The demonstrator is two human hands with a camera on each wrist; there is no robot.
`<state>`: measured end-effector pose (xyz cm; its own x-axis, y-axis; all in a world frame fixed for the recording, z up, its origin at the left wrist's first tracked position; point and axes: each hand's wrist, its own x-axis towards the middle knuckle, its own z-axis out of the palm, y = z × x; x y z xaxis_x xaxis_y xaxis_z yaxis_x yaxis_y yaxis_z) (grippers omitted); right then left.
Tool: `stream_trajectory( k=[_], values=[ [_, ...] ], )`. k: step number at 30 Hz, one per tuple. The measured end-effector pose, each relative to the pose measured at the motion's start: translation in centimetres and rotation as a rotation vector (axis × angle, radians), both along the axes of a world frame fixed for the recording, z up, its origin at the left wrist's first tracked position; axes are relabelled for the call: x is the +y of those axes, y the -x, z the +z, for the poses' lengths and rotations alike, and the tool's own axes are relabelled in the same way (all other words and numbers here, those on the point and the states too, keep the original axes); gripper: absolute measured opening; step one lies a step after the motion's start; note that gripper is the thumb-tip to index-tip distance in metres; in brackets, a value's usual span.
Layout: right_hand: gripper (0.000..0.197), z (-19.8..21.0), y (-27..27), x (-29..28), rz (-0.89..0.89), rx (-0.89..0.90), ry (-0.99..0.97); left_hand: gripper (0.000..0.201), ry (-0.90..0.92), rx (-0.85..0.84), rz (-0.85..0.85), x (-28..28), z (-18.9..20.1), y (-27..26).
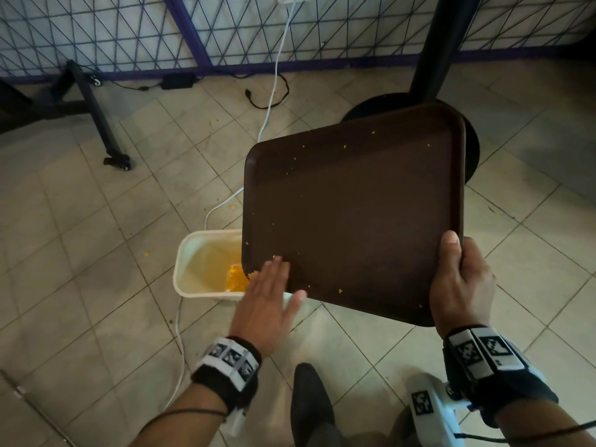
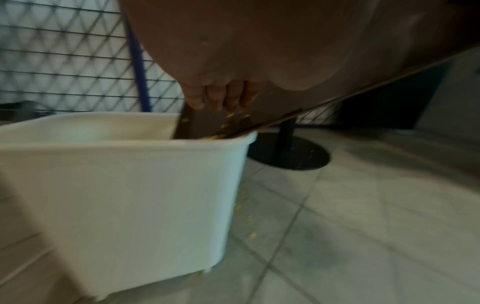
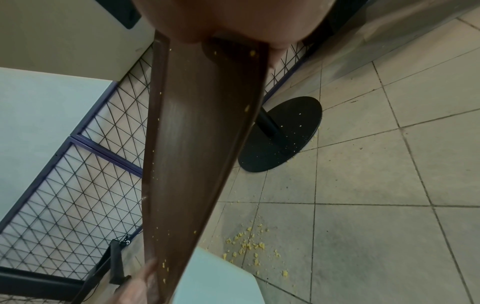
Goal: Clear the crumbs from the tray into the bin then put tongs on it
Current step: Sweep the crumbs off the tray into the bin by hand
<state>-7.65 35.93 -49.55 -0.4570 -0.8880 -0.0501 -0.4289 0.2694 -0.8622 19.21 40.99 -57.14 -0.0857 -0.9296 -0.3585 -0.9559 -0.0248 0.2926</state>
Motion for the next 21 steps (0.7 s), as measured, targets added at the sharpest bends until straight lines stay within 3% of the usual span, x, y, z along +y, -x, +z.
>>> stream_trajectory(
  k=[3,7,10,13,18,21],
  values=[
    [0.045,0.1,0.0,-0.1,0.005,0.002,-0.007,0.07,0.088,0.074,-0.222,1.1,2.0,5.8],
    [0.045,0.0,0.0,0.0,0.005,0.007,-0.017,0.068,0.102,0.062,-0.407,2.8,-0.2,8.1],
    [0.044,-0.1,0.1,0.0,-0.003,0.007,-0.017,0.063,0.116,0.059,-0.319,2.9,-2.4,4.9],
    [0.045,-0.3,0.0,-0.1,-0.001,0.002,-0.014,0.064,0.049,-0.049,-0.215,2.4,-3.4,0.5],
    [0.045,-0.3,0.0,-0.1,0.003,0.002,0.01,0.08,-0.057,-0.251,-0.145,0.6,-4.0,-6.4],
    [0.045,-0.2,0.0,-0.1,0.008,0.003,0.018,0.079,-0.024,-0.255,-0.13,-0.4,-3.3,-7.7]
  ],
)
